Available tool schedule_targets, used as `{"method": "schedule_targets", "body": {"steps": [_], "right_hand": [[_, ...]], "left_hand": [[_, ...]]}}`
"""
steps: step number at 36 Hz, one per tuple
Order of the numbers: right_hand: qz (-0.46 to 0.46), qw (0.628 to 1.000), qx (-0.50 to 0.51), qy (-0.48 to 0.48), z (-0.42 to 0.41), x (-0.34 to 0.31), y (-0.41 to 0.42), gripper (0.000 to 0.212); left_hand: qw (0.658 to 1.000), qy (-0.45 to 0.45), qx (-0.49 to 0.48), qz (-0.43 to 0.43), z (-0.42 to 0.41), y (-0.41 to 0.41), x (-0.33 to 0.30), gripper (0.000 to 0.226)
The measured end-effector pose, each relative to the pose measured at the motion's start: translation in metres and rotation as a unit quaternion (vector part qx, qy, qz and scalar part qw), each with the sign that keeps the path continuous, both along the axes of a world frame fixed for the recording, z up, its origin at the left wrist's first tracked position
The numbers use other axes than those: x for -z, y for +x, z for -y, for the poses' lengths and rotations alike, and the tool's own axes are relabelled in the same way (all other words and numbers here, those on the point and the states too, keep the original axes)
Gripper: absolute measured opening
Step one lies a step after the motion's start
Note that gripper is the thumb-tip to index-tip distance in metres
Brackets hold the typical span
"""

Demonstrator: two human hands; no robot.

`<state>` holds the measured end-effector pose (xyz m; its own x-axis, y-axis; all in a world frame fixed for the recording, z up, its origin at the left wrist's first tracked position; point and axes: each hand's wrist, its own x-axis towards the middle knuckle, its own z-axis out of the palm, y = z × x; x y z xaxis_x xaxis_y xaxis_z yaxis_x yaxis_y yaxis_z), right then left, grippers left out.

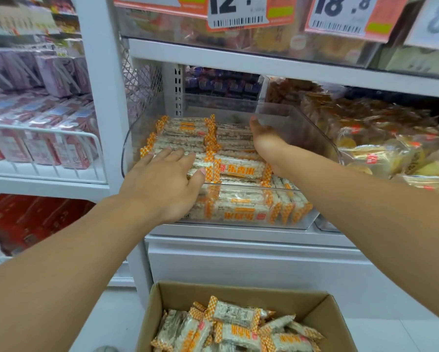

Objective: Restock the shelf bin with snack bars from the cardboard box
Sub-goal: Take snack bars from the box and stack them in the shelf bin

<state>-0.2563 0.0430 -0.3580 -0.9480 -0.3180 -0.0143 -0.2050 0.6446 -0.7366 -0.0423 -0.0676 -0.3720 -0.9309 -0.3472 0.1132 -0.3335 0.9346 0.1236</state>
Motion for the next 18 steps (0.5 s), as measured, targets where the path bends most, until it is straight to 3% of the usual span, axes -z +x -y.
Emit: {"method": "schedule_targets", "body": {"steps": [11,18], "right_hand": [[0.107,0.992,0.005,-0.069,-0.007,-0.006,0.006,0.079],[0.044,0.996,0.026,-0.070,-0.022,-0.029,0.019,0.058]], "left_hand": [[1.000,-0.003,-0.001,0.006,0.001,-0.005,0.002,0.062],[0.997,0.018,0.024,-0.066,-0.002,0.002,-0.001,0.056]]}}
